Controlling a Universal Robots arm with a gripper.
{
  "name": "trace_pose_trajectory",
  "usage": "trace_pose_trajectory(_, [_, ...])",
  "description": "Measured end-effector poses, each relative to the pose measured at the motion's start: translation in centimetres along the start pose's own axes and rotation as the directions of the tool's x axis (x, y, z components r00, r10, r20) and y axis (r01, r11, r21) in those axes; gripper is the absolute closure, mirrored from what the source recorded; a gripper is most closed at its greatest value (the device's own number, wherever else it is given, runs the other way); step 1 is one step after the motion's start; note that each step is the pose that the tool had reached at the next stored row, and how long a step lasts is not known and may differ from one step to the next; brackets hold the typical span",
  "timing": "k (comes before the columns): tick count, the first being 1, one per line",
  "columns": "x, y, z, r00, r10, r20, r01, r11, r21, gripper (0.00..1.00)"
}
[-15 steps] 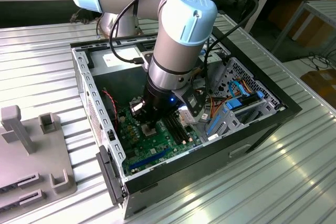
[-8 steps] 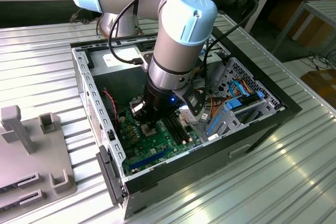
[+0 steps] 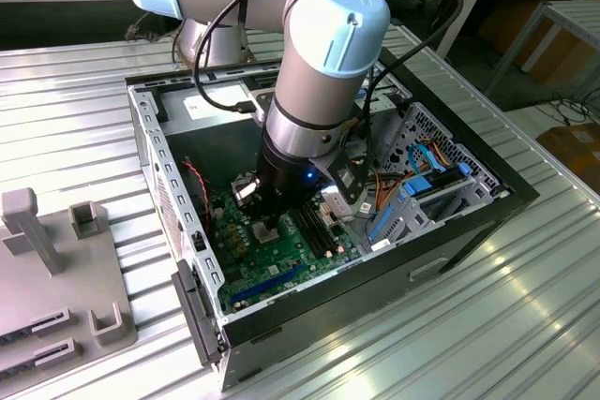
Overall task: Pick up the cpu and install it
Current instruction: 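Close the cpu cover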
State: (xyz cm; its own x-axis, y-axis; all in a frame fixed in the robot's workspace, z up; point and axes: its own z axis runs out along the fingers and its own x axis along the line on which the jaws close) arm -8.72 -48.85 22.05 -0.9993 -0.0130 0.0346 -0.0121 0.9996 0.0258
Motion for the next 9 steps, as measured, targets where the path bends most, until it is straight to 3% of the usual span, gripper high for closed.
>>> trace_pose_trajectory(3, [0.00, 0.03, -0.23, 1.0000, -0.001, 0.0002, 0.001, 1.0000, -0.0003, 0.89])
trace_pose_trajectory(9, [-0.50, 0.06, -0.26, 0.9993, -0.038, -0.0009, 0.038, 0.9993, 0.0012, 0.89])
